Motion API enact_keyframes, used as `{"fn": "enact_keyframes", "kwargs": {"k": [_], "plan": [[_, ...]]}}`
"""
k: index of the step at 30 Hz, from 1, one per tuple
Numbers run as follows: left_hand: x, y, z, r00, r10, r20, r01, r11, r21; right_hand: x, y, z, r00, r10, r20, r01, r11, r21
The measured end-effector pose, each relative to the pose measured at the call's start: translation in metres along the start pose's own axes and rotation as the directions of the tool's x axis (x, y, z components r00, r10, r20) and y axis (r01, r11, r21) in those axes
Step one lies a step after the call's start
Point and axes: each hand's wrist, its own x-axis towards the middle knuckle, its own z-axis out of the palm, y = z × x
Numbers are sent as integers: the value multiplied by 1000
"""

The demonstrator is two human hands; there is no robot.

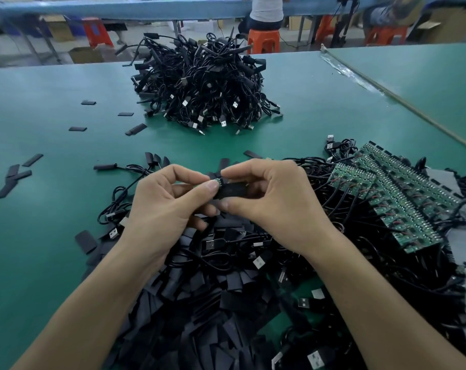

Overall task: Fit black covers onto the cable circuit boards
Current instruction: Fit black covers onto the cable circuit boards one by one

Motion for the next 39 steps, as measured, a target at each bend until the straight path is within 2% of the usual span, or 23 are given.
{"fn": "enact_keyframes", "kwargs": {"k": [3, 7, 12, 15, 30, 36, 39], "plan": [[1, -1, -2, 1000, -18, -12, 18, 1000, 16, 0, -1, 2, 997, -76, -11, 73, 986, -148], [1, 0, -2, 999, -40, -21, 41, 999, 29, 0, 0, -1, 996, -87, -24, 84, 988, -130], [1, 3, -2, 997, -62, -40, 61, 997, -37, 2, 4, -11, 995, -68, -70, 52, 977, -206], [1, 4, -2, 998, -63, -25, 62, 998, -29, 3, 5, -16, 994, -49, -93, 33, 985, -168], [-1, 3, 0, 997, -75, 15, 75, 996, 39, 5, 10, -17, 997, -78, -19, 75, 988, -137], [-1, 3, 1, 995, -95, 13, 94, 995, 39, 3, 7, -20, 993, -45, 110, 60, 989, -136], [-2, 1, 2, 997, -75, 7, 74, 995, 59, 3, 7, -18, 992, -47, 118, 64, 987, -147]]}}
